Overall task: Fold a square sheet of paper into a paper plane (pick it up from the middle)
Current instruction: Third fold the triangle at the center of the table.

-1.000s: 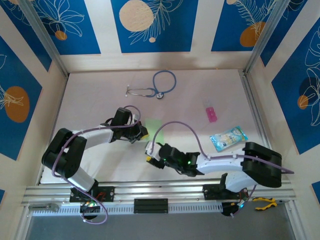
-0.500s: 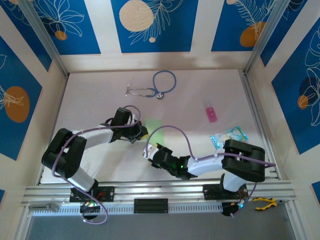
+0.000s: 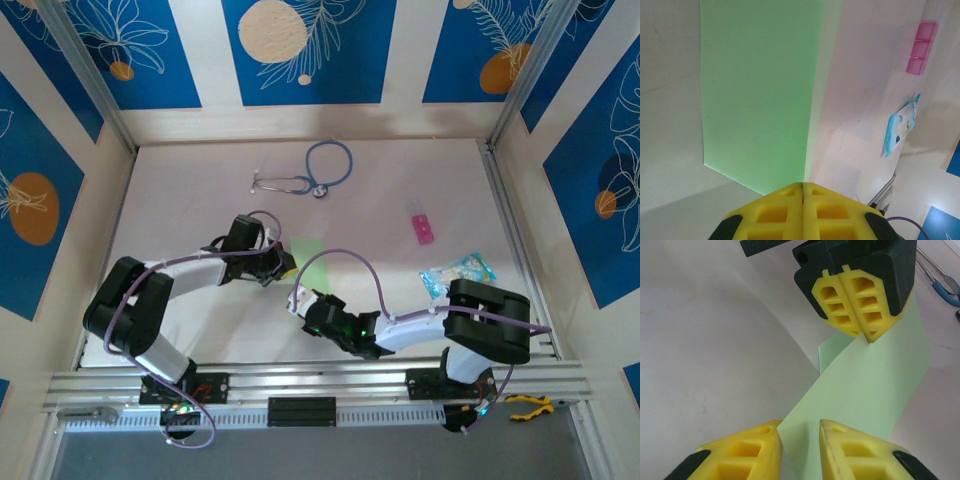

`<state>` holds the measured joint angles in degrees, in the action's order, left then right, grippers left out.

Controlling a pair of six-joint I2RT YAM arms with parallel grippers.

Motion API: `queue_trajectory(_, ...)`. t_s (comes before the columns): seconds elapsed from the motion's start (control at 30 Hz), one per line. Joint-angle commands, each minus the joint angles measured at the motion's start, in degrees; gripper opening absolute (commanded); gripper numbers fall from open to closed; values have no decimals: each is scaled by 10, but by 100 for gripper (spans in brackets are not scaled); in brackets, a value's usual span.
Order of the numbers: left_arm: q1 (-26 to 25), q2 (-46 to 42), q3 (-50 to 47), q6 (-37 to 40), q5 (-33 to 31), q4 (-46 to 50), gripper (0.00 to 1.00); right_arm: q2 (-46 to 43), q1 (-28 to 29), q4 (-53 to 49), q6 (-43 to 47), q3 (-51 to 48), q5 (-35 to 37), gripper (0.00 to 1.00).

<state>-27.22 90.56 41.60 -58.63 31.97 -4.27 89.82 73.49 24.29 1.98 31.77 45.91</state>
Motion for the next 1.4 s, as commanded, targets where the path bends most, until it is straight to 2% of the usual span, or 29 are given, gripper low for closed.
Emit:
queue_trajectory(0.0,3,-7,-4,-3,7,-6,2,-11,0,3,-22,13,13,23)
queue_trajectory(0.57,4,-5,-3,-3,9,-11,2,-22,-3,20,-64,-4,25,20)
queue_trajectory(0.73,3,-8,-5,-3,10,-8,2,-17,-4,27,-69,-2,20,16)
queue_trajectory(1.17,4,-6,-5,-3,11,-11,2,-6,-5,-2,-75,12,34,12)
queue_trajectory(1.37,3,-6,-4,-2,11,-8,2,-6,-5,-6,-85,13,34,4)
